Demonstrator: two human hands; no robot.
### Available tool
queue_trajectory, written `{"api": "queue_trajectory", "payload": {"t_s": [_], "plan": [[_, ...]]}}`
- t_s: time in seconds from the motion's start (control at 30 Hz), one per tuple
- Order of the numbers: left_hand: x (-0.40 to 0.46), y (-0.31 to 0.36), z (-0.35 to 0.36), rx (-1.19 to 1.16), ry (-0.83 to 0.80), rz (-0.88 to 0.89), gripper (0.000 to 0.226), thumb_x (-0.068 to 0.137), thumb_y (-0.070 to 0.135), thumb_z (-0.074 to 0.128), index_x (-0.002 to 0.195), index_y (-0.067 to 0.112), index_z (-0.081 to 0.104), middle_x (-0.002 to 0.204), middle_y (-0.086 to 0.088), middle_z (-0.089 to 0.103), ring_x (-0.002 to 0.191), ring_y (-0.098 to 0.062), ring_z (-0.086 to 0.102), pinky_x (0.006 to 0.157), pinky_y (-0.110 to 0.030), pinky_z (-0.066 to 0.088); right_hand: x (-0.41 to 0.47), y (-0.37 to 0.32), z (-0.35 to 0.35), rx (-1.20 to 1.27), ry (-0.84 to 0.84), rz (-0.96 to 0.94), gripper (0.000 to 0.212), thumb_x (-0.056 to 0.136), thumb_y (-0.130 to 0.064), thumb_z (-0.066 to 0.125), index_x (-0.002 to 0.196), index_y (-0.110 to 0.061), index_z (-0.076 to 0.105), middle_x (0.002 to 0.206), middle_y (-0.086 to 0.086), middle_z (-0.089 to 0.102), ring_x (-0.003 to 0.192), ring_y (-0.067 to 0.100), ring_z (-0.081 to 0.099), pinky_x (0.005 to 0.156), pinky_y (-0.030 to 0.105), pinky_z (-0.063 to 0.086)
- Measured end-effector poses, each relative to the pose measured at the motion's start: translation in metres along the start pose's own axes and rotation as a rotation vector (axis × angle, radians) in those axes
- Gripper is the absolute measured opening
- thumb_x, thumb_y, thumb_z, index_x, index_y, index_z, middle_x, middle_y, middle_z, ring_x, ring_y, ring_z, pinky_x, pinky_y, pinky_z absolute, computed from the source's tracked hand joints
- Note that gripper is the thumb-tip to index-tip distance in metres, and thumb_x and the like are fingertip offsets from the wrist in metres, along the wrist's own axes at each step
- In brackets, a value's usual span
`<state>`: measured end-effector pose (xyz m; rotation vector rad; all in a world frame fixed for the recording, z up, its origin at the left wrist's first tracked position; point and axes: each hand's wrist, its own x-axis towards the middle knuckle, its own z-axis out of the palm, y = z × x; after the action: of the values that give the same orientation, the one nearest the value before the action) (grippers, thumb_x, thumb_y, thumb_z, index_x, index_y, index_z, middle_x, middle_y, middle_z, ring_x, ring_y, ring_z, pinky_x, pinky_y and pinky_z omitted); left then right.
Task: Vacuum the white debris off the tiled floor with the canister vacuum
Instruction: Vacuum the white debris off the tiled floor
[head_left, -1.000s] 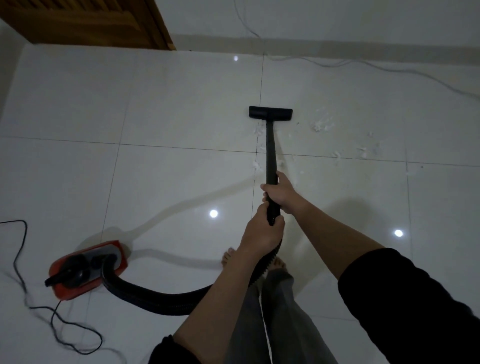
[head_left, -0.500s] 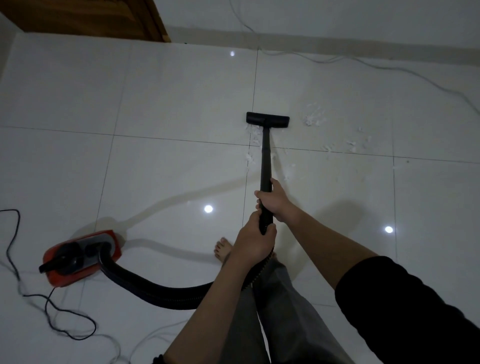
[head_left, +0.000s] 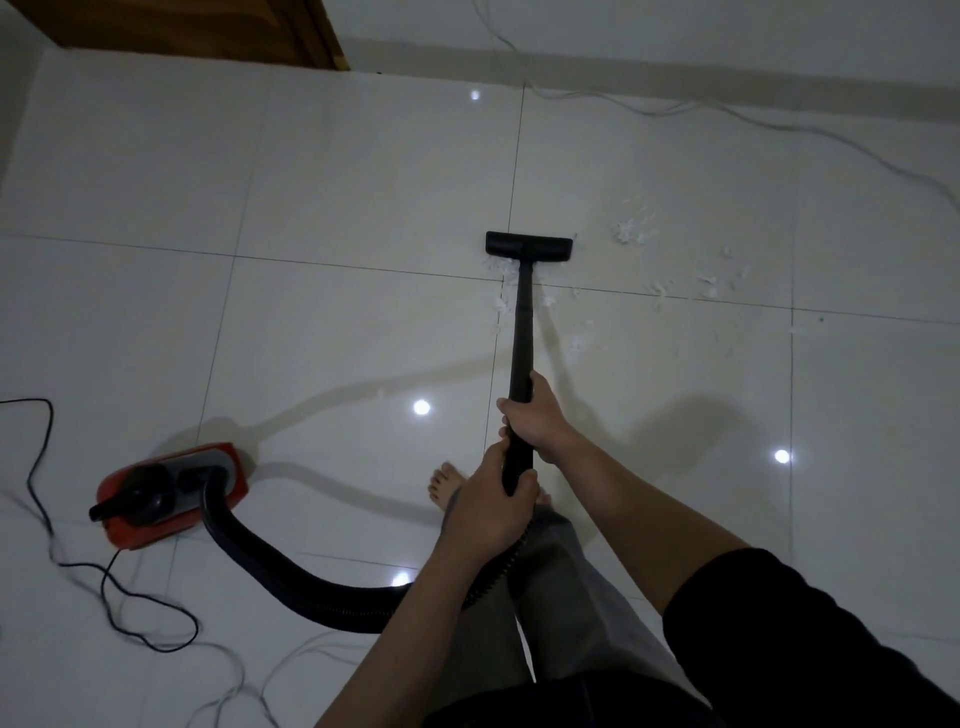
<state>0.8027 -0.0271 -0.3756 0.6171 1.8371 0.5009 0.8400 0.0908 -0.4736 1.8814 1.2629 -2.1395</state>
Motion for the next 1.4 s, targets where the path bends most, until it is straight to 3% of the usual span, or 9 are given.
{"api": "queue_trajectory", "payload": {"t_s": [0.17, 0.33, 0.57, 0.77, 0.87, 1.03, 1.13, 1.23, 1.4], "plan": [[-0.010, -0.001, 0.002, 0.001, 0.022, 0.034, 0.046, 0.094, 0.035, 0.045, 0.139, 0.029, 0.035, 0.092, 0.010, 0.062, 0.079, -0.010, 0.061, 0.072, -0.027, 0.048, -0.004, 0.009, 0.001, 0.003, 0.007, 0.005, 0.056, 0.094, -0.006, 0.057, 0.143, -0.015, 0.032, 0.084, 0.009, 0.051, 0.048, 0.014, 0.053, 0.052, 0.027, 0.051], [-0.021, -0.009, 0.006, 0.010, 0.021, 0.027, 0.049, 0.095, 0.034, 0.045, 0.142, 0.033, 0.031, 0.130, -0.006, 0.054, 0.126, -0.022, 0.042, 0.087, -0.022, 0.031, -0.011, 0.020, 0.004, 0.009, 0.004, 0.003, 0.060, 0.094, -0.004, 0.057, 0.146, -0.016, 0.029, 0.083, 0.008, 0.051, 0.048, 0.012, 0.053, 0.057, 0.030, 0.054], [-0.034, -0.005, 0.006, 0.007, 0.024, 0.059, 0.048, 0.097, 0.028, 0.045, 0.143, 0.030, 0.032, 0.140, -0.004, 0.047, 0.130, -0.019, 0.037, 0.086, -0.016, 0.026, -0.023, 0.025, 0.005, 0.021, 0.001, 0.013, 0.068, 0.095, -0.006, 0.057, 0.152, -0.020, 0.022, 0.092, 0.008, 0.054, 0.055, 0.014, 0.055, 0.056, 0.028, 0.053], [-0.039, -0.009, 0.009, 0.000, 0.043, 0.046, 0.049, 0.096, 0.029, 0.047, 0.142, 0.030, 0.033, 0.132, -0.008, 0.051, 0.127, -0.021, 0.043, 0.082, -0.014, 0.031, -0.033, 0.025, 0.004, 0.018, 0.001, 0.013, 0.072, 0.095, -0.008, 0.056, 0.154, -0.021, 0.017, 0.096, 0.009, 0.055, 0.060, 0.015, 0.057, 0.063, 0.031, 0.057], [-0.042, -0.012, 0.012, -0.002, 0.053, 0.040, 0.049, 0.095, 0.030, 0.048, 0.142, 0.031, 0.033, 0.123, -0.005, 0.052, 0.127, -0.021, 0.043, 0.070, -0.003, 0.028, -0.036, 0.028, 0.004, 0.018, 0.004, 0.005, 0.074, 0.095, -0.008, 0.056, 0.155, -0.019, 0.016, 0.095, 0.008, 0.054, 0.060, 0.015, 0.057, 0.065, 0.031, 0.057], [-0.052, -0.014, 0.015, -0.003, 0.053, 0.059, 0.050, 0.096, 0.030, 0.046, 0.144, 0.032, 0.030, 0.130, -0.004, 0.050, 0.125, -0.019, 0.043, 0.066, 0.002, 0.028, -0.045, 0.030, 0.003, 0.012, 0.001, -0.008, 0.075, 0.096, -0.008, 0.056, 0.156, -0.022, 0.014, 0.091, 0.008, 0.055, 0.057, 0.015, 0.056, 0.061, 0.030, 0.054], [-0.055, -0.015, 0.016, -0.012, 0.058, 0.082, 0.047, 0.095, 0.030, 0.047, 0.141, 0.031, 0.034, 0.109, 0.008, 0.051, 0.096, -0.004, 0.055, 0.073, -0.006, 0.038, -0.048, 0.029, 0.003, 0.011, -0.005, -0.013, 0.077, 0.096, -0.009, 0.056, 0.157, -0.024, 0.011, 0.094, 0.006, 0.055, 0.056, 0.015, 0.056, 0.058, 0.029, 0.053], [-0.057, -0.015, 0.015, -0.014, 0.051, 0.078, 0.046, 0.096, 0.028, 0.047, 0.140, 0.027, 0.035, 0.092, 0.021, 0.049, 0.075, 0.009, 0.050, 0.072, -0.011, 0.042, -0.050, 0.029, 0.004, -0.003, -0.013, -0.012, 0.078, 0.096, -0.009, 0.055, 0.157, -0.024, 0.009, 0.100, 0.008, 0.057, 0.057, 0.015, 0.057, 0.058, 0.028, 0.053], [-0.061, -0.016, 0.018, -0.017, 0.063, 0.066, 0.042, 0.095, 0.027, 0.047, 0.137, 0.025, 0.039, 0.088, 0.017, 0.055, 0.079, -0.009, 0.062, 0.073, -0.027, 0.051, -0.050, 0.036, 0.009, -0.012, -0.015, 0.001, 0.078, 0.096, -0.007, 0.055, 0.158, -0.023, 0.009, 0.104, 0.011, 0.056, 0.057, 0.016, 0.056, 0.060, 0.030, 0.054]]}}
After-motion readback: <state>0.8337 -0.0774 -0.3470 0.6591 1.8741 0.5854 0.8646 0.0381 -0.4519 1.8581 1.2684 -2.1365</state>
